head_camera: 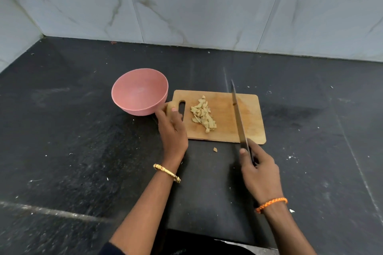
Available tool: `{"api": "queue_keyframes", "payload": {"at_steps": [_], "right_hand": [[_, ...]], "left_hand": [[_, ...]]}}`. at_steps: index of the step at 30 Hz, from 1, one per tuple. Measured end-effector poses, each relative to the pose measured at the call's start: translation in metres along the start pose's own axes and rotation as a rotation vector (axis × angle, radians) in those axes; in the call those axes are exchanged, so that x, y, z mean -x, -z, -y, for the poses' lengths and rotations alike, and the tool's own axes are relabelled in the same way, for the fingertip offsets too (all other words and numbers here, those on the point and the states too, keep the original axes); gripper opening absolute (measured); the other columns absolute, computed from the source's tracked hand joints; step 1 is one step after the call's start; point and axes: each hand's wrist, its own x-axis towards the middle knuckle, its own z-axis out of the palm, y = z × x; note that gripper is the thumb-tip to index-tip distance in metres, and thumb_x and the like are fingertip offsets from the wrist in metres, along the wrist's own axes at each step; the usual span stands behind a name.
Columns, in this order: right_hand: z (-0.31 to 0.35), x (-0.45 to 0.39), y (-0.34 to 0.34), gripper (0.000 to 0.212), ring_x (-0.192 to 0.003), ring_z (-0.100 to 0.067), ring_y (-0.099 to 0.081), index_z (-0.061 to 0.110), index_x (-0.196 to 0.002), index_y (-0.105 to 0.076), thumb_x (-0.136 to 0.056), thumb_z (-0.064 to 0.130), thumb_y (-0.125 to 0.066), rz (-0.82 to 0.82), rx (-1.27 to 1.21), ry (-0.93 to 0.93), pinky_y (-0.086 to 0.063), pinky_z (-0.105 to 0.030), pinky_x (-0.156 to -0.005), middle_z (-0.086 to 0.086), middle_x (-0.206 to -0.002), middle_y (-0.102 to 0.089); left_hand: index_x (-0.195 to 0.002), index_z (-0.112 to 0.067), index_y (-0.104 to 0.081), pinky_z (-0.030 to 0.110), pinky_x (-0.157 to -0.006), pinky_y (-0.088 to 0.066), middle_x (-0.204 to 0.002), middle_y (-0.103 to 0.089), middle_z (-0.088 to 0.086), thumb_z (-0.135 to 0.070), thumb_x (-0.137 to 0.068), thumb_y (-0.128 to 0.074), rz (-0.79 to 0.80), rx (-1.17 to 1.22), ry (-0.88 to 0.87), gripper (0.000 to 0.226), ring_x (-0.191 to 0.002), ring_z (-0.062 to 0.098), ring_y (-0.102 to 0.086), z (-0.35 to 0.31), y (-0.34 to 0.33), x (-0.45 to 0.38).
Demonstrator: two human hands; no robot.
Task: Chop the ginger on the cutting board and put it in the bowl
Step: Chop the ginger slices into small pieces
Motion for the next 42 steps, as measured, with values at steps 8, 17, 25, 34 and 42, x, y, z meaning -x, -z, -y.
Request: {"api": "queue_keyframes", "payload": {"at_steps": [8,17,25,34,42], "right_hand": [[-0.003,-0.008,-0.003,0.034,-0.066,-0.005,-0.053,0.024,-0.127,-0.058,-0.093,0.021,-0.054,0.011,-0.021,0.015,-0.041,-0.012,-0.062,0.004,-0.077,-0.062],[0.018,-0.051,-0.004,0.039,-0.103,-0.025,-0.059,0.026,-0.132,-0.054,-0.094,0.021,-0.047,0.066,0.281,0.064,-0.046,-0.029,-0.087,-0.009,-0.117,-0.065],[0.018,-0.06,0.007,0.041,-0.091,-0.029,-0.063,0.032,-0.135,-0.049,-0.095,0.023,-0.047,0.18,0.38,0.005,-0.053,-0.042,-0.088,-0.012,-0.113,-0.063],[0.012,-0.04,0.004,0.042,-0.087,-0.033,-0.06,0.033,-0.135,-0.047,-0.095,0.023,-0.043,0.114,0.453,0.145,-0.053,-0.04,-0.078,-0.01,-0.096,-0.063],[0.004,-0.022,0.016,0.042,-0.088,-0.022,-0.058,0.042,-0.135,-0.044,-0.095,0.029,-0.045,0.216,0.503,0.231,-0.049,-0.033,-0.073,0.003,-0.087,-0.054]], "left_hand": [[-0.102,-0.02,-0.042,0.023,-0.058,-0.04,-0.094,-0.052,-0.008,-0.067,-0.064,-0.066,0.217,-0.57,-0.233,0.065,-0.076,0.008,-0.051,-0.006,-0.018,0.021],[-0.103,-0.014,-0.041,0.031,-0.059,-0.044,-0.096,-0.051,0.004,-0.087,-0.052,-0.053,0.152,-0.886,-0.465,0.09,-0.081,0.02,-0.055,0.011,-0.022,-0.009],[-0.104,-0.015,-0.04,0.027,-0.06,-0.039,-0.097,-0.05,0.003,-0.082,-0.056,-0.057,0.086,-0.909,-0.398,0.084,-0.083,0.017,-0.053,0.012,-0.011,-0.023],[-0.1,-0.014,-0.038,0.029,-0.061,-0.038,-0.097,-0.05,0.001,-0.041,-0.091,-0.048,-0.136,-0.559,-0.13,0.03,-0.082,0.019,-0.053,0.014,-0.01,-0.017],[-0.105,-0.013,-0.04,0.038,-0.067,-0.049,-0.111,-0.053,0.007,-0.016,-0.089,-0.055,-0.12,-0.615,-0.018,0.023,-0.091,0.025,-0.058,0.009,-0.012,-0.024]]}}
